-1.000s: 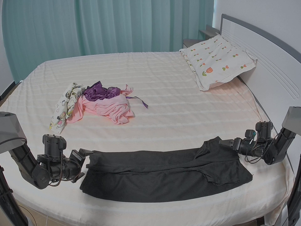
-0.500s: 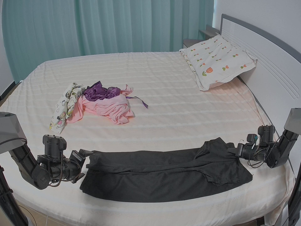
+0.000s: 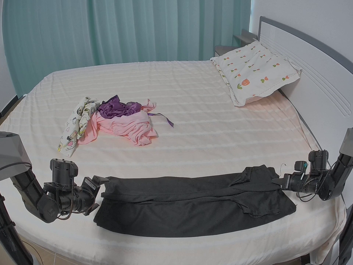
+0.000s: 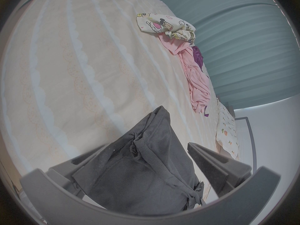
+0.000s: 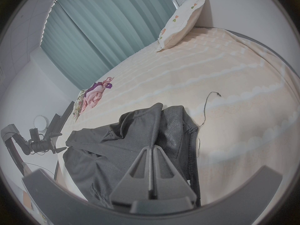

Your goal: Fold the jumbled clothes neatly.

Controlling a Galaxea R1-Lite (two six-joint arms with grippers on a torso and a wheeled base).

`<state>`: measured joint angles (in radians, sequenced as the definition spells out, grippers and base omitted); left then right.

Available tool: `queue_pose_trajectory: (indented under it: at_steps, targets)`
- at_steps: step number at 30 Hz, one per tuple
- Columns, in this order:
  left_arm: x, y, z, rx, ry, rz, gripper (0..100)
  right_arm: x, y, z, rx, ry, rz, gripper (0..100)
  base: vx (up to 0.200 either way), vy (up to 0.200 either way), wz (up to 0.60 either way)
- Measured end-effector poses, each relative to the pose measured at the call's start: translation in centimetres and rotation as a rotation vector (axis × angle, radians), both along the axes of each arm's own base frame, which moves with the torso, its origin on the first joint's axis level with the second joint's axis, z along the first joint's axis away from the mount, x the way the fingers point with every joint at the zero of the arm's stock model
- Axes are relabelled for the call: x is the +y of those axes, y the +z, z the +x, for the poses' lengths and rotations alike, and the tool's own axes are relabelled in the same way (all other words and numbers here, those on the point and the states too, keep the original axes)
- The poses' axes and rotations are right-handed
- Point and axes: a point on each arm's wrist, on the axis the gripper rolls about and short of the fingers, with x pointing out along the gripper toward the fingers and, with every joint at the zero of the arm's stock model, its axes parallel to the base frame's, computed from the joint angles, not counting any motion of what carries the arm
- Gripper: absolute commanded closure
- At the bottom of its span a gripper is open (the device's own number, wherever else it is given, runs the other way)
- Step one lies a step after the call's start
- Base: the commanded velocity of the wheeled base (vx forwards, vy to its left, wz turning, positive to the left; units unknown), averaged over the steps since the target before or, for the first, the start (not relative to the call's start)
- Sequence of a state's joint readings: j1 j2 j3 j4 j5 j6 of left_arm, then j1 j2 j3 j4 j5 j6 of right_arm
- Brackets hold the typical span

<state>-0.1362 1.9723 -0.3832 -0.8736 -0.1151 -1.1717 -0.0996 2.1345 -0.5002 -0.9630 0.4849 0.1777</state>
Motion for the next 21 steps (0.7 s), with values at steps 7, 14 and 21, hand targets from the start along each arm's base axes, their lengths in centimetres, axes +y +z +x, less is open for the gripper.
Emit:
queue_pose_trajectory:
  at_steps: [7,14,21]
  targets:
    - [0.1,0.1,0.0,-0.003,0.006,0.002,0,-0.2,-0.1,-0.3,-0.004,0.014,-0.035,0,0.000,0.000,0.00]
    - [0.2,0.3,0.2,-0.009,0.052,-0.014,0,-0.3,0.2,-0.1,-0.022,0.005,-0.035,0,0.000,0.000,0.00]
    - [-0.2,1.0,1.1,-0.062,0.090,-0.031,0,-0.8,2.0,1.3,-0.059,-0.073,0.019,0,0.000,0.000,0.00]
